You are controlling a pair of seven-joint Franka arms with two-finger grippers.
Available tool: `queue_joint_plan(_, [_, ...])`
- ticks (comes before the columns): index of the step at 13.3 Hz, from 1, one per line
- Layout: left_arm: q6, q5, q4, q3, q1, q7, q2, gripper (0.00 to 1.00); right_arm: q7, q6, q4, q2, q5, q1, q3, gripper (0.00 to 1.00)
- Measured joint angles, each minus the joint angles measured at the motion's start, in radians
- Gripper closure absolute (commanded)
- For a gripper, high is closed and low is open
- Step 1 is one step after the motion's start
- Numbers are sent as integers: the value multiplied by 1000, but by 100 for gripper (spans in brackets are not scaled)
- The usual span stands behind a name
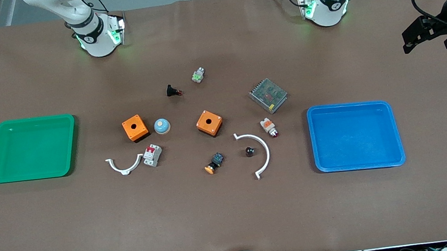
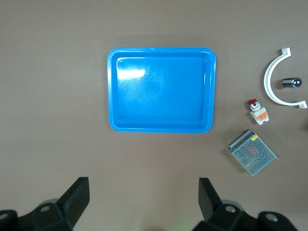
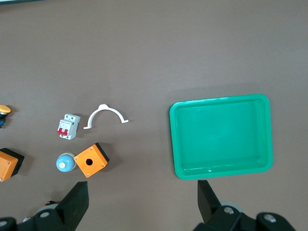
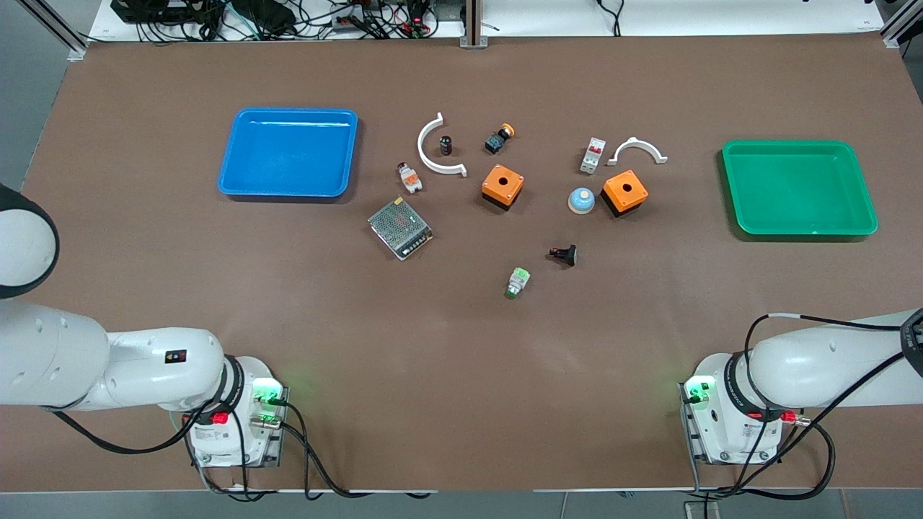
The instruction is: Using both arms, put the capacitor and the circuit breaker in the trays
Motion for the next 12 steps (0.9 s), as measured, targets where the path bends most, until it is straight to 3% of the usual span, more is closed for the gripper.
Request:
queue_joint_plan(7, [0, 0, 6, -3, -13, 0, 29, 0, 6, 7, -17, 0, 1, 0, 0, 0])
queue_joint_plan(10, [23, -7, 18, -33, -71, -31, 130, 0, 141, 14, -23, 2, 22, 41, 6, 0])
queue_joint_plan(12, [123, -7, 21, -46, -149, -105, 224, 0, 261, 72, -44, 17, 24, 117, 12, 0])
